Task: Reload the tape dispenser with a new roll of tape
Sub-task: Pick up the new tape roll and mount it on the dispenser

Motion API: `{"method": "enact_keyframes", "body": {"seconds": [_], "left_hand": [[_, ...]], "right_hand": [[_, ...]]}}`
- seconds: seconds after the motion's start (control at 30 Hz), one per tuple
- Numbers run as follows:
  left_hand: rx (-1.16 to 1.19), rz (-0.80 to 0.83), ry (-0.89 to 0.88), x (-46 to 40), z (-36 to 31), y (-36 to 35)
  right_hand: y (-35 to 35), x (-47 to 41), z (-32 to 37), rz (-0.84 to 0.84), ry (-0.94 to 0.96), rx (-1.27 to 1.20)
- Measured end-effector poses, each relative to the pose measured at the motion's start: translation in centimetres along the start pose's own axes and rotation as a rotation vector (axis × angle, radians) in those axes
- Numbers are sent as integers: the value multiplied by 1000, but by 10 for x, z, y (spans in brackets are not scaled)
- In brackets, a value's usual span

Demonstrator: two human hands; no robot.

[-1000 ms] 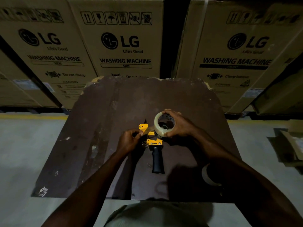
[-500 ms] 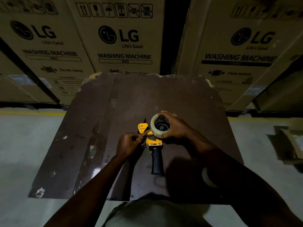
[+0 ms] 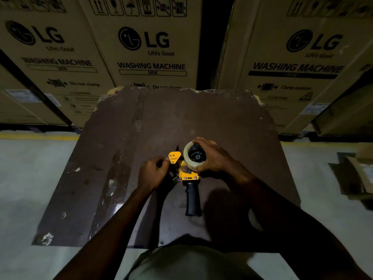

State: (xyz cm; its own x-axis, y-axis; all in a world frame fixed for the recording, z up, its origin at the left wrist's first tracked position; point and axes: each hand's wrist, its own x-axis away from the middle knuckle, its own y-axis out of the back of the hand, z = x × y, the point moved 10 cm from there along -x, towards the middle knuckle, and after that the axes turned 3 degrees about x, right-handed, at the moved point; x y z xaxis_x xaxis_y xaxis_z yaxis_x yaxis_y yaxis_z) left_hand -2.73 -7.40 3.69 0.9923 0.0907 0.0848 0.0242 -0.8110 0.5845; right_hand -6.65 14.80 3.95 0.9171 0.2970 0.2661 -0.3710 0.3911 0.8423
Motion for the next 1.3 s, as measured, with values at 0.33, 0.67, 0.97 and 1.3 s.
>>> {"method": "enact_keyframes", "body": {"seconds": [0.33,0.67,0.97,1.3], "left_hand": [[-47,503,73,-58,-8,-80],[216,528,189,-54,-7,-86],[229,564,155,-51,-5,-92],[149,571,26,-55,-13,-100]], "right_hand": [[-3,-7,-5,25,27,-57],[-18,-1,-58,-145,-377,-843],[-54,6,-69,-39,-504,-1222],[-69,5,-80,-65,-404,-1246]]}}
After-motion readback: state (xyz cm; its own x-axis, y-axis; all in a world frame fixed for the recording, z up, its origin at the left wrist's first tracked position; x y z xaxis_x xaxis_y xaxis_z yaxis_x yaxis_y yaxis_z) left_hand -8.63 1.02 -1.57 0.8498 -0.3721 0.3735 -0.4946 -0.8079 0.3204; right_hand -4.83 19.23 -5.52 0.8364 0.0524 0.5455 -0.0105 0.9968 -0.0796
